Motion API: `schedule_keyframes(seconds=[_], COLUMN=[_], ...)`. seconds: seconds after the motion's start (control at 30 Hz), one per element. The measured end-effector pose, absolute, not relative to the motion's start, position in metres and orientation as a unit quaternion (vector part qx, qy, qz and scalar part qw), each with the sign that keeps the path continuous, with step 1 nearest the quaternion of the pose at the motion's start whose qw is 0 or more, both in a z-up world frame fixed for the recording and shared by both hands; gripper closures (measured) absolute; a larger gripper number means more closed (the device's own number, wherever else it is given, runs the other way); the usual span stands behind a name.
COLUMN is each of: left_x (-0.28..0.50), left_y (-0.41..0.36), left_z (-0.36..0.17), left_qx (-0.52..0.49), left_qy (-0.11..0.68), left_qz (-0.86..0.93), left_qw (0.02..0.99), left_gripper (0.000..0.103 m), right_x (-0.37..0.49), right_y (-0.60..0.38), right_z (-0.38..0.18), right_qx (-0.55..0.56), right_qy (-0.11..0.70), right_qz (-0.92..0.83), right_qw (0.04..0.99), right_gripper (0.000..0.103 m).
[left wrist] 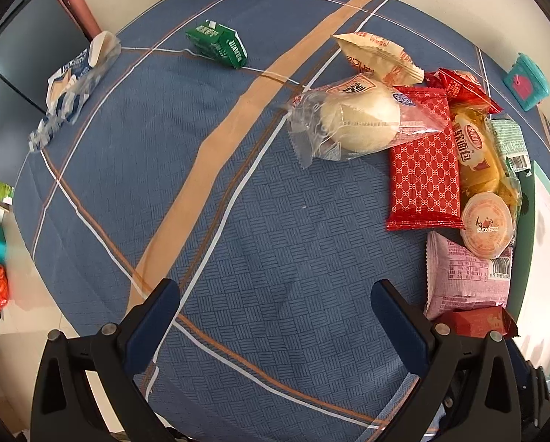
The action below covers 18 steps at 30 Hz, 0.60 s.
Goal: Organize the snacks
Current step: 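Grasp the red-and-white milk biscuit pack with the right gripper while the left gripper approaches the pink pack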
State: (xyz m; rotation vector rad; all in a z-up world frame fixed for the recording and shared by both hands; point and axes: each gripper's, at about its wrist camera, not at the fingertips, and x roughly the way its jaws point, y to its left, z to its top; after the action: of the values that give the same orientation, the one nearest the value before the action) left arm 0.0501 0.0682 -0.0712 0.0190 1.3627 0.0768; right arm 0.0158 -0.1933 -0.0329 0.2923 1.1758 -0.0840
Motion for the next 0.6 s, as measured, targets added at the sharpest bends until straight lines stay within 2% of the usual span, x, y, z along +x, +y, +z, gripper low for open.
schedule_keyframes(seconds=[0.2,0.4,0.6], left_x=[0.053,0.05,0.05], left_y=[0.071,0.067,0.066], left_z=[-0.076,-0.081,-0.084], left_qx=[0.007,0.007,0.01], left_qy=[0.633,0.635,0.636], left_qz=[0.033,0.036,0.04], left_qw=[0.774,0.771,0.77], left_gripper=[0.0,0.0,0.0], right_x=[0.026,0.03,0.031], right_y=[-0.193,-0.192,-0.192], right_z=[-0.045,-0.047,-0.05], right_qx=[0.137,0.136,0.13], right_qy=[0.565,0.568,0.567], right_qz=[-0.044,-0.046,-0.049], right_qw=[0.812,0.81,0.812], right_gripper=[0.02,0.02,0.033])
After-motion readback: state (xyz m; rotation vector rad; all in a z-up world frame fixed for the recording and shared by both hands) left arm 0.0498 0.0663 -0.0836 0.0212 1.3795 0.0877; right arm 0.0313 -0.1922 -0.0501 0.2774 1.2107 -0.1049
